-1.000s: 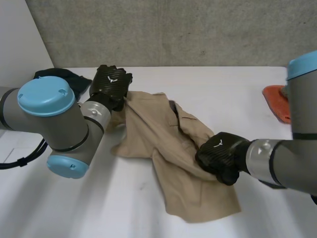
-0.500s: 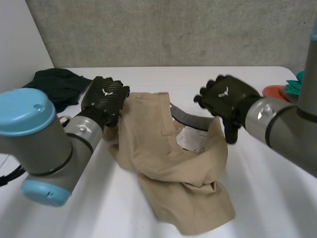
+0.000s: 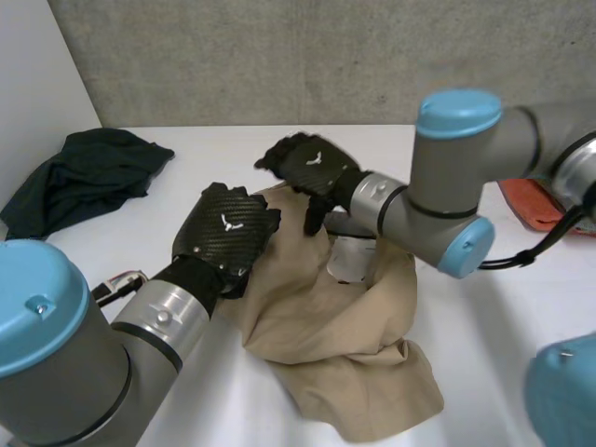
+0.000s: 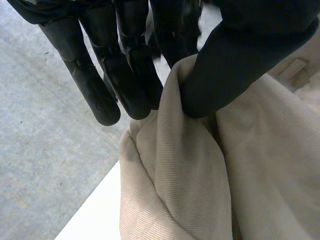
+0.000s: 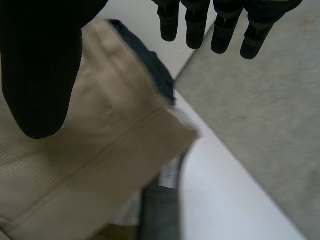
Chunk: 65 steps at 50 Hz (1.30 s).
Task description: Fold the laundry.
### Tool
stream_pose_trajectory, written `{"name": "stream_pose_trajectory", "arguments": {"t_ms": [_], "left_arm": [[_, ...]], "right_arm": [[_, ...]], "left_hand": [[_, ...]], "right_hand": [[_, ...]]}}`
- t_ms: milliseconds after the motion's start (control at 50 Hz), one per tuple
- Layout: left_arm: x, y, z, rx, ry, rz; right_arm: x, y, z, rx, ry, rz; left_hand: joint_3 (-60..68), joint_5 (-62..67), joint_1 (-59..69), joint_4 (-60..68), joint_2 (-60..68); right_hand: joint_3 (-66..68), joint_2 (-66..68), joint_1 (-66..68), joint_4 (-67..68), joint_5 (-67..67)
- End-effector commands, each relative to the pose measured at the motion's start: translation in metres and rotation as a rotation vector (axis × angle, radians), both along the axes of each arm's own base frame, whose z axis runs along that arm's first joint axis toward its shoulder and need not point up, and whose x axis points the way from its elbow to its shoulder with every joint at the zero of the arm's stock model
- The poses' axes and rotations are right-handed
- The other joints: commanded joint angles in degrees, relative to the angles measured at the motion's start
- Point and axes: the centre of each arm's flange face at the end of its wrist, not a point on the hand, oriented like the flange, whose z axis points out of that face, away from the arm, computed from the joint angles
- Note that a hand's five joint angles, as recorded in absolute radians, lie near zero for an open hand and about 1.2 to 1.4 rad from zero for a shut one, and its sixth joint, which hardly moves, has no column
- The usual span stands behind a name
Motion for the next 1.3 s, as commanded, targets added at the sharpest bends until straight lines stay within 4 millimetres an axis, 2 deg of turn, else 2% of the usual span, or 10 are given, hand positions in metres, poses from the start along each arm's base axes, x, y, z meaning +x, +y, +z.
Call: {"name": "stream_pose_trajectory", "arguments": {"t_ms": [20, 100, 180, 300, 500, 920, 1060, 1140, 1200, 1300], "left_arm": [[0.0, 0.008, 0.003, -0.003, 0.001, -0.017], [0.0, 0.007, 0.003, -0.004, 0.002, -0.011], [0.003, 0.002, 0.003, -0.008, 0.007, 0.007], [0.015, -0.012, 0.014, -0.039, 0.036, 0.109], [0.062, -0.039, 0.031, -0.01, 0.196, 0.367], [0.033, -0.111, -0.057, 0.362, 0.237, 0.244], [0.026, -0.108, -0.083, 0.539, 0.184, 0.209], [0.024, -0.109, -0.077, 0.543, 0.192, 0.193], [0.024, -0.112, -0.057, 0.488, 0.219, 0.185], [0.03, -0.105, 0.029, 0.249, 0.331, 0.165]], "right_arm": [[0.011, -0.004, -0.046, 0.084, 0.01, 0.033], [0.01, -0.008, -0.049, 0.083, 0.015, 0.005], [0.001, -0.022, -0.029, 0.022, 0.008, -0.122], [-0.035, -0.03, 0.022, -0.067, -0.001, -0.263], [-0.064, 0.005, 0.056, -0.157, 0.082, -0.305], [-0.091, 0.054, 0.06, -0.102, 0.13, -0.295], [-0.093, 0.055, 0.067, -0.117, 0.119, -0.306], [-0.094, 0.054, 0.068, -0.122, 0.119, -0.31], [-0.096, 0.054, 0.075, -0.147, 0.116, -0.318], [-0.108, 0.058, 0.114, -0.309, 0.111, -0.361]], "left_hand": [[11.4, 12.9, 14.7, 11.3, 11.2], [11.4, 12.9, 14.7, 11.3, 11.2], [1.0, 2.5, 4.3, 0.9, 0.9], [-57.2, -55.6, -53.9, -57.3, -57.3], [-58.6, -57.1, -55.3, -58.7, -58.7], [-55.9, -54.4, -52.6, -56.0, -56.1], [-36.3, -34.7, -33.0, -36.4, -36.4], [11.3, 12.8, 14.6, 11.2, 11.1], [11.4, 12.9, 14.7, 11.3, 11.2], [11.4, 12.9, 14.7, 11.3, 11.2]], "right_hand": [[17.2, 17.2, 15.9, 17.1, 16.7], [67.5, 67.4, 66.2, 67.3, 66.9], [67.6, 67.5, 66.3, 67.4, 67.0], [67.6, 67.5, 66.3, 67.4, 67.0], [67.6, 67.5, 66.3, 67.4, 67.0], [67.6, 67.5, 66.3, 67.4, 67.0], [67.6, 67.5, 66.3, 67.4, 67.0], [67.6, 67.5, 66.3, 67.4, 67.0], [67.6, 67.5, 66.3, 67.4, 67.0], [67.6, 67.5, 66.3, 67.4, 67.0]]}}
